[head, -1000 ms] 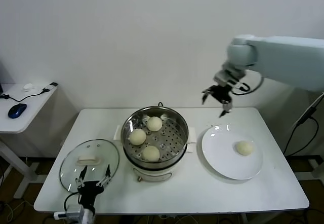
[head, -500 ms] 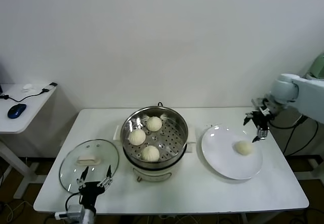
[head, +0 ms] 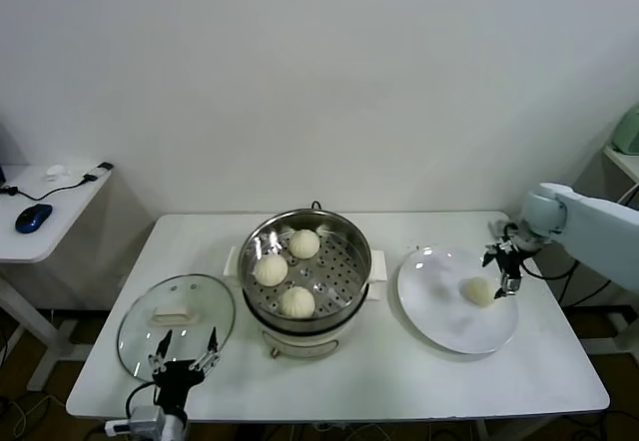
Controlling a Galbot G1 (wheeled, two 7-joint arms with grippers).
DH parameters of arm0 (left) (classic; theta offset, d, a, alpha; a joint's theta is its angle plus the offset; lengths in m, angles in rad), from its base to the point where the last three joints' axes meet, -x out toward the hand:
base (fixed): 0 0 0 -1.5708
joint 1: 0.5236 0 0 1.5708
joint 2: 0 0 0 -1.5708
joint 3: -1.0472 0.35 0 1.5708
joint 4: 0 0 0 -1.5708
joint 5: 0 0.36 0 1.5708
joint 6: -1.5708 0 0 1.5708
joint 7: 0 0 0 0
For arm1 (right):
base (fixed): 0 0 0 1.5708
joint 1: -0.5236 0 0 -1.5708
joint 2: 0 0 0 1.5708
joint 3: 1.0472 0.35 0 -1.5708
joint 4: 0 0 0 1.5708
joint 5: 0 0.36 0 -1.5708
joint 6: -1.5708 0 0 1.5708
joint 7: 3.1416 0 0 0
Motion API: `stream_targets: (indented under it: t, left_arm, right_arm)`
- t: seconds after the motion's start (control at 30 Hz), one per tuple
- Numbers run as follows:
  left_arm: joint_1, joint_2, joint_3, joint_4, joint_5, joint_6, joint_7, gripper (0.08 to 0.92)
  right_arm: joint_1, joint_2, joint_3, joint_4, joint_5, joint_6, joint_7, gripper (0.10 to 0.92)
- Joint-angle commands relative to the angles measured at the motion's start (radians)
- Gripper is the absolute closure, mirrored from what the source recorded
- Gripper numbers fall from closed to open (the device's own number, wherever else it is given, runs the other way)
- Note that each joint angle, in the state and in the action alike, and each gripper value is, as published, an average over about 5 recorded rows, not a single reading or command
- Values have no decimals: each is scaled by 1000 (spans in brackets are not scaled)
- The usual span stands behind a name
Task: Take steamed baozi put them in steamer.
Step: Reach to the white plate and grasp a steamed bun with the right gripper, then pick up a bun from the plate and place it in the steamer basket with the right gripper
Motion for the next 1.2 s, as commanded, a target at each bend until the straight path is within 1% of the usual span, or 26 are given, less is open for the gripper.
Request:
stream_targets:
  t: [0.03, 0.4, 0.6, 0.73, 0.83, 0.97, 1.07, 1.2]
  left_arm:
    - [-1, 1, -2, 2, -1, -1, 0, 177]
    - [-1, 0, 3, 6, 2, 0, 0, 177]
    - [-4, -2, 4, 5, 2, 2, 0, 177]
    - [-2, -1, 3, 5, 1, 1, -1, 177]
    - [-2, -1, 2, 5, 0, 2, -5, 177]
    - [-4, 0, 0, 0, -1, 6, -6, 177]
    - [-5, 0, 0, -6, -2, 8, -5, 177]
    - [-7, -2, 3, -14, -1, 12, -3, 177]
  right_arm:
    - [-117, 39, 103, -95, -43, -6, 13, 203]
    - [-133, 76, 160, -136, -61, 16, 33, 211]
    - [-108, 62, 133, -95, -40, 13, 8, 313]
    - [-43, 34, 82, -44, -7, 1, -11, 345]
    - [65, 5, -3, 14, 69, -13, -23, 353]
    - [351, -4, -243, 131, 263, -29, -33, 355]
    - [585, 37, -433, 221, 399, -42, -44, 355]
    - [829, 129, -571, 350, 586, -81, -44, 355]
